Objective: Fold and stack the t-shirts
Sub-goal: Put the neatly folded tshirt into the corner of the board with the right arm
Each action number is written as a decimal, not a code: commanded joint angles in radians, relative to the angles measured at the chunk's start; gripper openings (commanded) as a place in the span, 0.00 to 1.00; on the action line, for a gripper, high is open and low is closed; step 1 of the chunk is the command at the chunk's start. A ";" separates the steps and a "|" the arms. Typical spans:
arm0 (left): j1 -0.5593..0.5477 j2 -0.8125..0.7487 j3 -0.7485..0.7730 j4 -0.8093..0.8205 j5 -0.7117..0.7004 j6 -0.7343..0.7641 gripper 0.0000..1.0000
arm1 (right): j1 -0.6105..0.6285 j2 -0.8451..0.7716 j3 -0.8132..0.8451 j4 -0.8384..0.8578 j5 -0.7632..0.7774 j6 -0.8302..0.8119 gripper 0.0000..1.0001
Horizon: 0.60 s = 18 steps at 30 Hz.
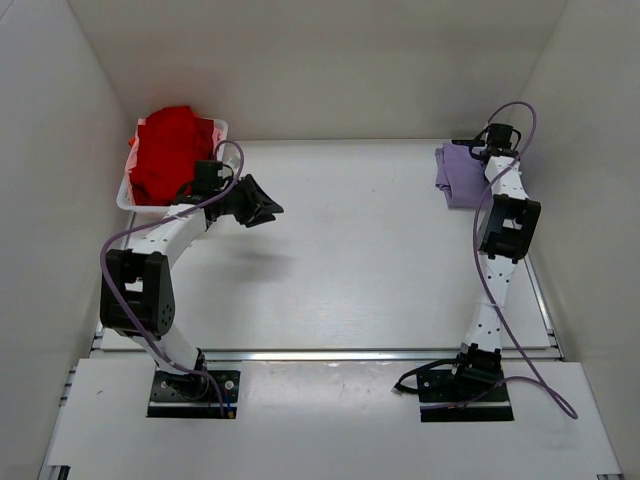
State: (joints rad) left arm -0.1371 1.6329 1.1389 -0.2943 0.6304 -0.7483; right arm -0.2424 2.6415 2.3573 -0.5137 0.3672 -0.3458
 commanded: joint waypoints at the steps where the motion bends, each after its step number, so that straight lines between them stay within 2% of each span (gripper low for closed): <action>1: -0.006 -0.024 0.042 -0.034 -0.017 0.030 0.51 | 0.009 0.051 0.034 0.034 -0.037 0.004 0.07; 3: -0.010 -0.024 0.038 -0.039 -0.018 0.032 0.51 | 0.020 0.041 0.043 0.021 -0.043 -0.005 0.25; 4: -0.010 -0.025 0.038 -0.040 -0.021 0.033 0.51 | 0.012 0.032 0.059 0.020 -0.039 -0.004 0.29; 6: -0.018 -0.030 0.035 -0.045 -0.017 0.032 0.52 | 0.023 0.006 0.082 0.014 -0.039 0.008 0.63; 7: -0.015 -0.034 0.032 -0.045 -0.018 0.030 0.52 | 0.029 -0.023 0.088 0.021 -0.028 0.013 0.71; 11: -0.024 -0.036 0.059 -0.074 -0.006 0.036 0.53 | 0.054 -0.150 0.076 0.015 0.007 0.007 0.88; 12: -0.035 -0.036 0.061 -0.089 0.000 0.041 0.54 | 0.060 -0.175 0.066 0.011 0.010 0.004 0.95; 13: -0.036 -0.035 0.076 -0.103 0.020 0.058 0.96 | 0.071 -0.233 0.050 -0.002 0.010 0.016 0.99; 16: -0.067 -0.059 0.088 -0.114 0.026 0.090 0.99 | 0.110 -0.371 0.017 -0.086 -0.004 0.092 1.00; 18: -0.068 -0.088 0.082 -0.144 0.029 0.110 0.99 | 0.142 -0.487 -0.039 -0.210 -0.057 0.149 0.99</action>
State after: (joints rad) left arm -0.1902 1.6226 1.1915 -0.3935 0.6266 -0.6888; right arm -0.1524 2.4020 2.3383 -0.6231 0.3573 -0.2893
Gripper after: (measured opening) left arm 0.982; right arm 0.994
